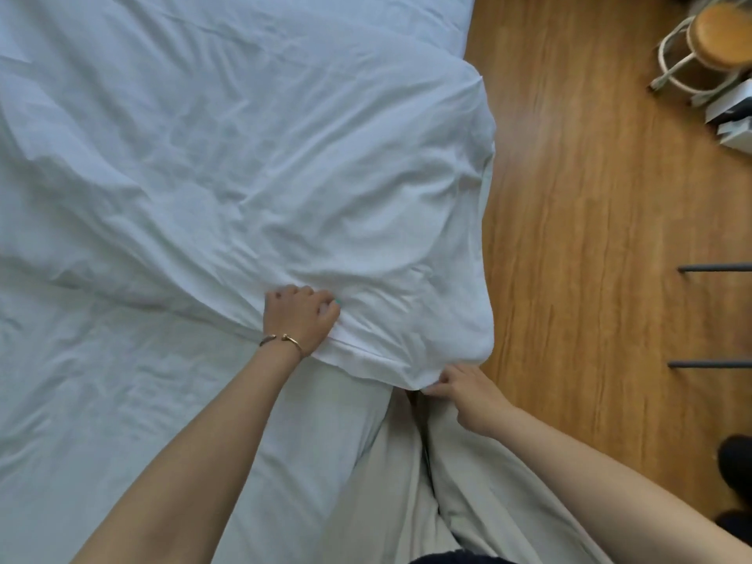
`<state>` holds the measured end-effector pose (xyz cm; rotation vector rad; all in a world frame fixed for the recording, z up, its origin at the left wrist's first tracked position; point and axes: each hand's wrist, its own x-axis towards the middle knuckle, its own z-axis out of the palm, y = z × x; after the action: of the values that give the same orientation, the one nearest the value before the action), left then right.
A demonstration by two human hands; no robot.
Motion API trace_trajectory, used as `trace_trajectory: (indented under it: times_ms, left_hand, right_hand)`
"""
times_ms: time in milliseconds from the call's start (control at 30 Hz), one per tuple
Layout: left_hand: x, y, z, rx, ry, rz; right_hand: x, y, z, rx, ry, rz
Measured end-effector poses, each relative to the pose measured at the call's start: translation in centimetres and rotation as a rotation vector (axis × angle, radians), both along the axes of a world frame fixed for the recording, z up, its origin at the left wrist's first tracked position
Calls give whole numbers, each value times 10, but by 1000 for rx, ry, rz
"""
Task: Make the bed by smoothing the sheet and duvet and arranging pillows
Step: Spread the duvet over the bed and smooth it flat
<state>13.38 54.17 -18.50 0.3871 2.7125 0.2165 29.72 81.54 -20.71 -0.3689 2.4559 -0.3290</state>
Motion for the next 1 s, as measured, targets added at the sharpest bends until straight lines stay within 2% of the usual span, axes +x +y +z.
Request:
trace_trajectory:
  times_ms: [67,100,133,233,300,367,433,567,633,700,767,833,900,967,1000]
  left_hand:
    - [0,19,-6,-9,356,34]
    - [-3,29,-6,31,397,60]
    - [-6,38,-7,56,341,75]
    - [-9,50,-23,-50,-64,141]
    - [-4,45,-33,-131,-259,178]
    - [9,38,-34,-219,-336,123]
    - [14,36,-27,-267,-373,68]
    - [-20,47,0,-139,-274,180]
    - [-49,56,10,-113,-194,175]
    - [-81,65,13,-118,-14,148]
    - [-106,70,10,-41,90,234]
    - [-113,68,3,-11,-107,339]
    - [-100,67,-7,-146,-357,305]
    - [-98,70,-5,-282,-409,227]
    - [-110,75,1,-292,-354,230]
  right_hand:
    - [-3,6,7,47,-59,-65]
    - [-11,5,10,28,1,-165]
    - [-25,3,13,-17,87,-278]
    - [-83,-21,8,-168,272,-433]
    - [-118,-38,3,-169,168,-414]
    - [-131,-45,-6,-23,-98,-283]
    - [-136,-39,-3,86,-245,-157]
    - [-163,-29,30,214,-187,-36]
    - [-188,-33,43,181,-84,-90]
    - [-221,-39,46,126,125,-109]
    - [-258,-39,45,58,285,-209]
    - [-282,-31,39,107,275,-260]
    - [-290,-20,29,260,113,-21]
    - [-294,-8,21,309,-56,216]
    - [-303,-1,25,269,-85,211]
